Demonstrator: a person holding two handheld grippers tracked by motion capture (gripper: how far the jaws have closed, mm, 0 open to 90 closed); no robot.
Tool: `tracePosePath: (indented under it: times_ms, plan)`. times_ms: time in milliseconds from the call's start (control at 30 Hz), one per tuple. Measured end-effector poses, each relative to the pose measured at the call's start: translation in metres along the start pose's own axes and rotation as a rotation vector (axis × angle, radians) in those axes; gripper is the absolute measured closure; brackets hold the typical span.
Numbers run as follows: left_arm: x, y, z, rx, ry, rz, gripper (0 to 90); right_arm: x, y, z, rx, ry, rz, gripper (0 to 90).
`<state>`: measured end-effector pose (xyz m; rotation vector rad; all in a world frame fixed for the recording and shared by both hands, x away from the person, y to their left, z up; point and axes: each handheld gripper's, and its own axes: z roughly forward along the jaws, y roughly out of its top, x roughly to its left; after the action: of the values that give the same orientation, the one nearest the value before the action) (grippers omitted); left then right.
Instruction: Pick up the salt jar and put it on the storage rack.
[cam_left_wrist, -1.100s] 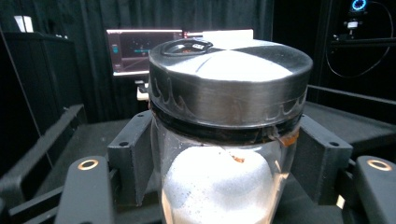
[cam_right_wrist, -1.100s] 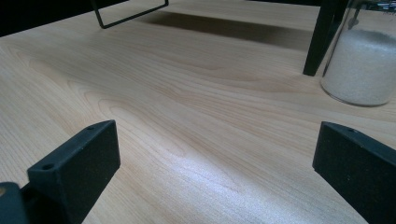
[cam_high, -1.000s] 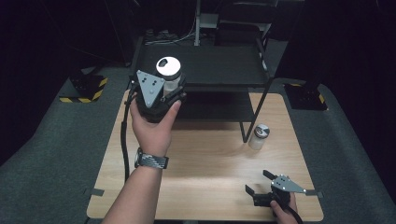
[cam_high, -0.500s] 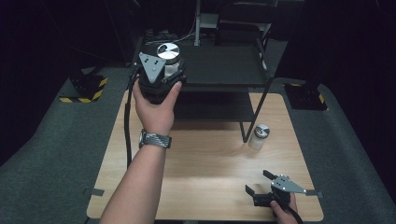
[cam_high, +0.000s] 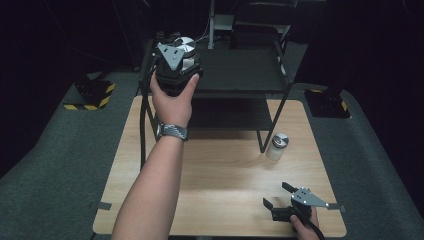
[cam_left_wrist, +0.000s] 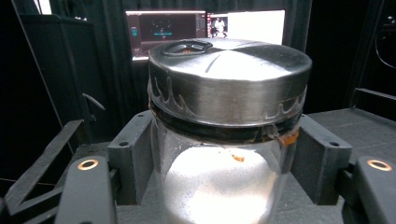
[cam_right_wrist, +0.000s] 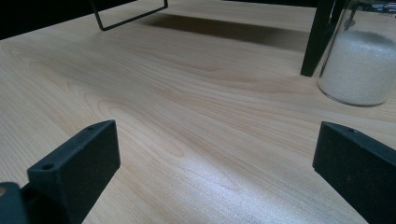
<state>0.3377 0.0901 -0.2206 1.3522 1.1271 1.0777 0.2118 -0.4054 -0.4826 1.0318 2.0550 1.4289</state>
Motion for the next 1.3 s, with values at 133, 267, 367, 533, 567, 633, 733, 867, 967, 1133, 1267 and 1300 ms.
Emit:
tracePosePath:
  times_ms: [133,267,367,533,567,633,733,867,967,1133,1267,1300]
  plan:
    - [0.0,-0.002,0.008,0.008,-0.001,-0.006,31.3,0.0,0.0,0.0,0.001,-0.001,-0.002,0.4]
    - [0.0,-0.002,0.013,0.011,-0.004,-0.008,31.3,0.0,0.0,-0.001,-0.001,-0.001,0.0,0.4]
    - [0.001,-0.004,0.015,0.008,-0.005,-0.023,31.3,0.0,-0.001,-0.001,-0.001,-0.001,0.002,0.4]
    - [0.006,-0.003,0.016,0.012,-0.019,-0.038,31.2,0.0,-0.001,-0.001,-0.002,-0.001,0.0,0.4]
    - [0.006,-0.004,0.016,0.01,-0.019,-0.038,31.1,0.0,-0.001,-0.001,-0.001,-0.001,0.0,0.4]
    - [0.007,-0.004,0.016,0.009,-0.021,-0.037,31.1,0.0,0.0,-0.001,-0.001,0.0,0.001,0.4]
    - [0.007,-0.004,0.015,0.011,-0.024,-0.038,31.0,0.0,-0.001,-0.001,-0.005,-0.001,0.006,0.4]
    - [0.007,-0.002,0.015,0.016,-0.023,-0.038,31.0,0.0,-0.001,-0.001,-0.004,0.0,0.008,0.4]
    - [0.007,-0.003,0.016,0.013,-0.021,-0.041,30.9,-0.001,-0.001,-0.001,-0.002,0.002,0.009,0.4]
    - [0.007,-0.004,0.015,0.005,-0.026,-0.039,28.8,0.0,-0.002,-0.001,-0.007,0.0,0.002,0.4]
    - [0.009,-0.003,0.013,0.005,-0.028,-0.066,20.3,-0.001,-0.001,-0.002,-0.005,0.001,0.003,0.4]
    - [0.009,-0.005,0.011,-0.005,-0.02,-0.069,19.2,-0.001,-0.001,-0.002,-0.004,0.0,0.005,0.4]
